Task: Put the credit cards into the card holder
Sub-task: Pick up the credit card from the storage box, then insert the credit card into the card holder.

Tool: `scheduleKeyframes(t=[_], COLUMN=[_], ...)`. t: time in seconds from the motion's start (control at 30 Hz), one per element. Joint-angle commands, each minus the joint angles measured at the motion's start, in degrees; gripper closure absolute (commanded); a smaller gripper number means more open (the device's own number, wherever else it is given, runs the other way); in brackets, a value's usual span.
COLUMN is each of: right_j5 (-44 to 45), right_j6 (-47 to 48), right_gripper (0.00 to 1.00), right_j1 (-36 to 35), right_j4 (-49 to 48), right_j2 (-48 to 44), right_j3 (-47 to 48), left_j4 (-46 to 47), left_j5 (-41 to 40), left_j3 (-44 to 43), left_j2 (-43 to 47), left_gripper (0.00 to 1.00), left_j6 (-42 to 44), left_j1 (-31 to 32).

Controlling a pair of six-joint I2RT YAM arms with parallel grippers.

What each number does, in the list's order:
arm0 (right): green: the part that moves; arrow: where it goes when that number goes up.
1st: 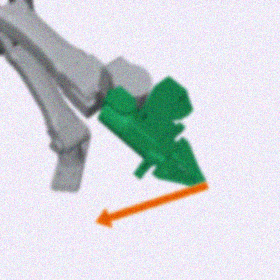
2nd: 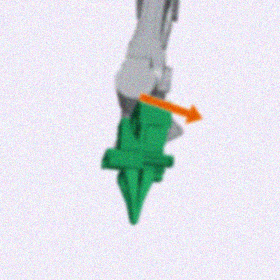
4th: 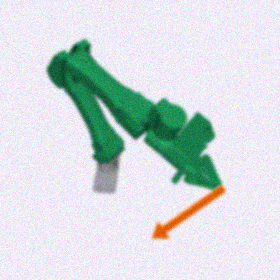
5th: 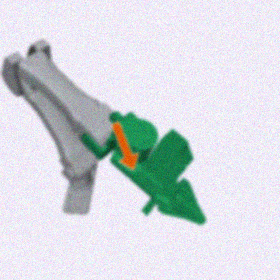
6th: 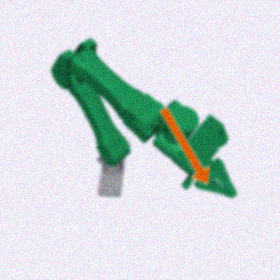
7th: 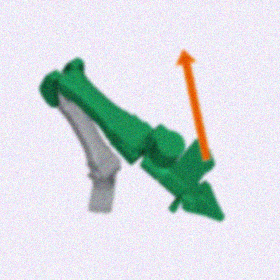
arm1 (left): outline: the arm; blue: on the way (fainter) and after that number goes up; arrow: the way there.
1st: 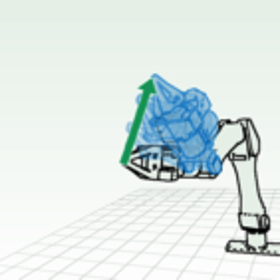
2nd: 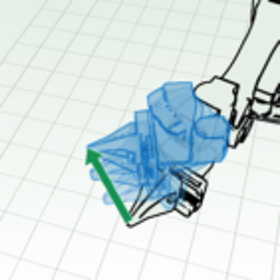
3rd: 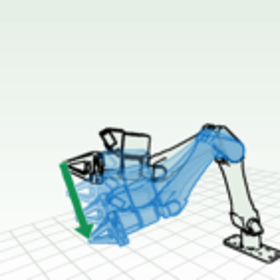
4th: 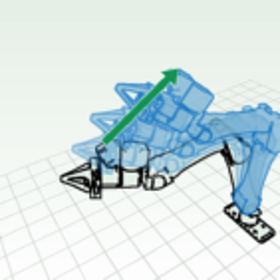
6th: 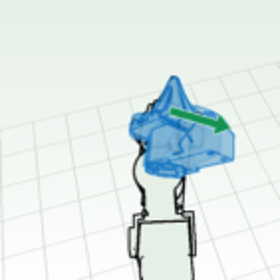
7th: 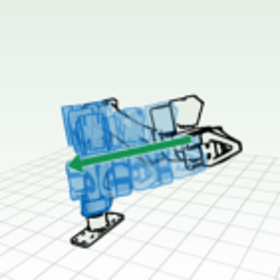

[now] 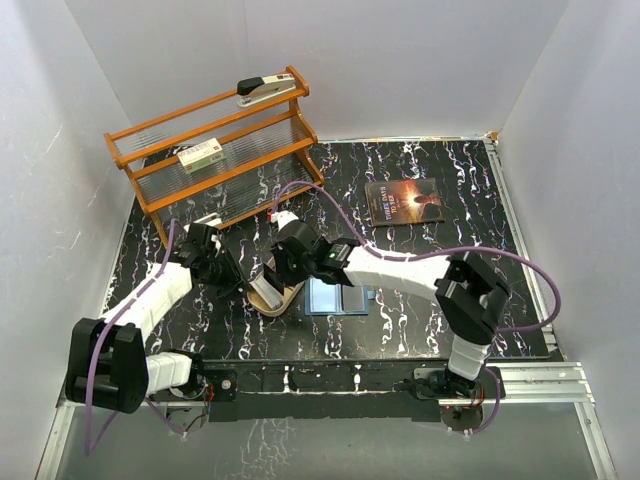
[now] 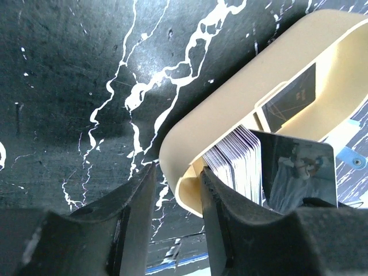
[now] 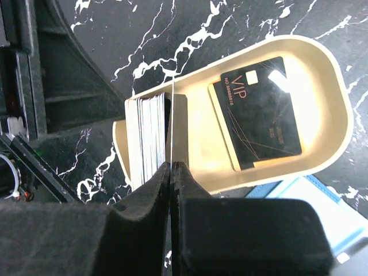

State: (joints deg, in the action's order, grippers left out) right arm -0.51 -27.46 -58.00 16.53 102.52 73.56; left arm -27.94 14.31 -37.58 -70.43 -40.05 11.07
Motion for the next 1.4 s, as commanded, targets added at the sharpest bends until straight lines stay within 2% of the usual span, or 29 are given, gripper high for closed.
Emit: scheduleKeyframes(t=[0.0,0.2,0.37,0.77,0.93,1.17,1.37], right_j5=[4.8,6.8,6.9,14.9,14.2,11.0,3.6], right_j6=[-0.9,-1.8,-2.3,-4.8,-8.2,-11.6,-14.2], right_gripper=[1.00,1.00,1.00,1.00,1.00,1.00,1.00], right_j1=[-0.3,-0.3,-0.2,1.2,3.9,9.0,14.0], right_j4=[-1.5,-2.5,-2.5,2.4,3.1,1.8,-2.5], right_j2=[-7.3,-12.2,-12.2,-16.6,-21.0,-29.0,-34.5], right_j3=[-1.8,-5.6,-6.3,-10.2,-15.8,-24.7,-33.2], left_j4=[-2.3,-2.6,-0.9,5.0,7.1,7.9,11.3], left_j5=[-1.3,-0.5,2.0,11.7,10.5,3.4,2.0], left_j3=[-3.0,-5.6,-6.3,-5.8,-6.5,-11.2,-12.9], left_j2=[3.0,5.7,8.0,7.0,4.5,-1.8,-7.5], left_gripper=[0.63,0.59,0.57,0.62,0.66,0.68,0.79], left_j6=[0.6,1.7,2.3,3.6,3.1,2.9,1.1], left_j1=[-0.2,-0.2,-0.2,1.1,6.3,19.7,26.3])
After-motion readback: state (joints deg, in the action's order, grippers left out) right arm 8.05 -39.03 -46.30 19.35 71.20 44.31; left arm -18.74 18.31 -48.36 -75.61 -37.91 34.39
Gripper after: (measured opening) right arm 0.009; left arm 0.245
